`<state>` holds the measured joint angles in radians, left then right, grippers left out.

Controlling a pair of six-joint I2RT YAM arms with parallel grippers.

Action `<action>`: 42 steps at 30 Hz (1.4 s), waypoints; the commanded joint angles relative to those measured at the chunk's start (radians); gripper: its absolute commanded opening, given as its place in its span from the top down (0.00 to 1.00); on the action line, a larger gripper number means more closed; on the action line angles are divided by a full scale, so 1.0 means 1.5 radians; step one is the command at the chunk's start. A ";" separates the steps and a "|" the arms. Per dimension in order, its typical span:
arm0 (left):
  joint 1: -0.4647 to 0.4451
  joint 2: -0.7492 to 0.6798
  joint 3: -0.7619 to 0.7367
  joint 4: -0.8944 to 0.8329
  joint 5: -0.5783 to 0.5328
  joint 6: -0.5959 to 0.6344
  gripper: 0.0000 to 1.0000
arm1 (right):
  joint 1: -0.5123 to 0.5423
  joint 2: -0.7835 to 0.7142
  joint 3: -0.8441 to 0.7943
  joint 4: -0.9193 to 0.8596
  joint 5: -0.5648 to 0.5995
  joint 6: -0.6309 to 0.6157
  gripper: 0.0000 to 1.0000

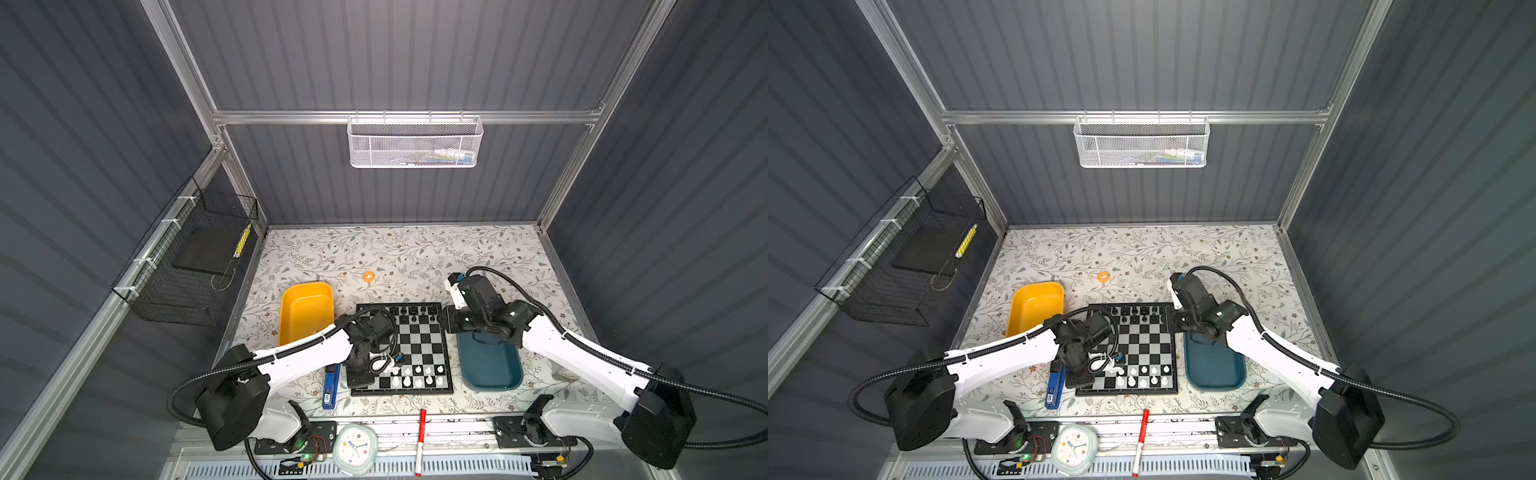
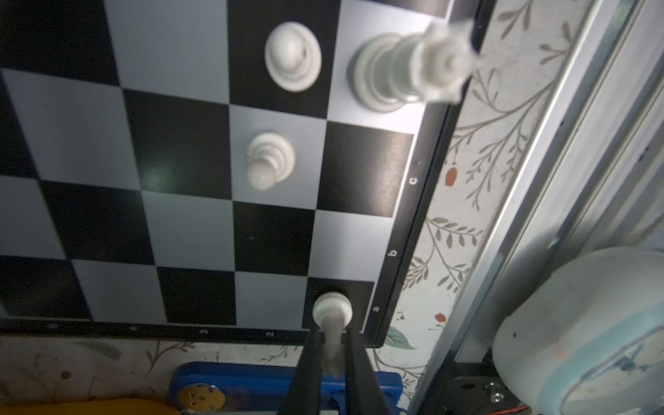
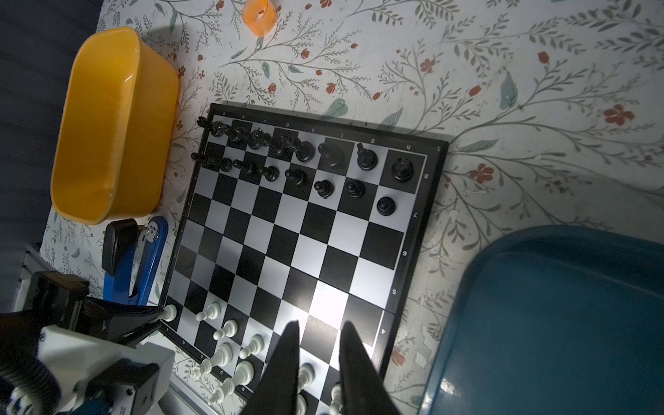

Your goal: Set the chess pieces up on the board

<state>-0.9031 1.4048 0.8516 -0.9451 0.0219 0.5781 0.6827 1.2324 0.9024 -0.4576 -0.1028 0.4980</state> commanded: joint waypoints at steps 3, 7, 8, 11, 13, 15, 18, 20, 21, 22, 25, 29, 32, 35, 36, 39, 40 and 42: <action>-0.005 -0.016 -0.018 -0.013 -0.010 -0.007 0.88 | 0.005 0.000 -0.011 0.004 0.007 0.006 0.76; -0.005 -0.021 -0.025 -0.009 -0.015 -0.009 0.87 | 0.005 0.005 -0.011 0.007 0.004 0.005 0.76; -0.005 -0.022 -0.026 -0.008 -0.015 -0.009 0.86 | 0.005 0.006 -0.011 0.007 0.003 0.005 0.76; -0.005 -0.022 -0.025 -0.006 -0.016 -0.011 0.83 | 0.005 0.007 -0.011 0.008 0.004 0.004 0.76; -0.005 -0.022 -0.023 -0.006 -0.015 -0.011 0.82 | 0.006 0.009 -0.011 0.009 0.004 0.004 0.76; -0.006 -0.021 -0.020 -0.006 -0.017 -0.011 0.79 | 0.006 0.010 -0.011 0.009 0.004 0.004 0.76; -0.005 -0.020 -0.016 -0.006 -0.017 -0.013 0.77 | 0.006 0.011 -0.013 0.010 0.004 0.003 0.76; -0.006 -0.019 -0.013 -0.005 -0.017 -0.014 0.75 | 0.007 0.010 -0.015 0.009 0.005 0.003 0.76; -0.006 -0.017 -0.012 -0.005 -0.017 -0.014 0.73 | 0.007 0.009 -0.015 0.009 0.006 0.003 0.76; -0.006 -0.017 -0.011 -0.005 -0.018 -0.014 0.73 | 0.007 0.007 -0.017 0.009 0.005 0.003 0.76; -0.006 -0.016 -0.008 -0.006 -0.017 -0.015 0.69 | 0.007 0.007 -0.020 0.010 0.007 0.002 0.76; -0.006 -0.018 -0.006 -0.009 -0.020 -0.015 0.65 | 0.007 0.006 -0.023 0.011 0.007 0.002 0.76; -0.006 -0.019 -0.004 -0.010 -0.023 -0.016 0.62 | 0.007 0.005 -0.024 0.011 0.007 0.001 0.76; -0.006 -0.021 0.000 -0.013 -0.020 -0.015 0.59 | 0.007 0.003 -0.023 0.009 0.007 0.002 0.76; -0.006 -0.022 0.001 -0.013 -0.020 -0.015 0.59 | 0.007 0.002 -0.023 0.008 0.007 0.002 0.76; -0.006 -0.025 0.005 -0.016 -0.023 -0.014 0.56 | 0.007 -0.003 -0.023 0.003 0.010 0.001 0.76; -0.006 -0.026 0.006 -0.016 -0.026 -0.014 0.56 | 0.007 -0.006 -0.021 0.002 0.011 0.001 0.76; -0.006 -0.028 0.010 -0.015 -0.031 -0.014 0.55 | 0.007 -0.011 -0.020 -0.004 0.015 0.000 0.75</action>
<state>-0.9047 1.3849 0.8352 -0.9466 -0.0124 0.5636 0.6884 1.2377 0.8753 -0.4416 -0.0998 0.4976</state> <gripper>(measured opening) 0.447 0.244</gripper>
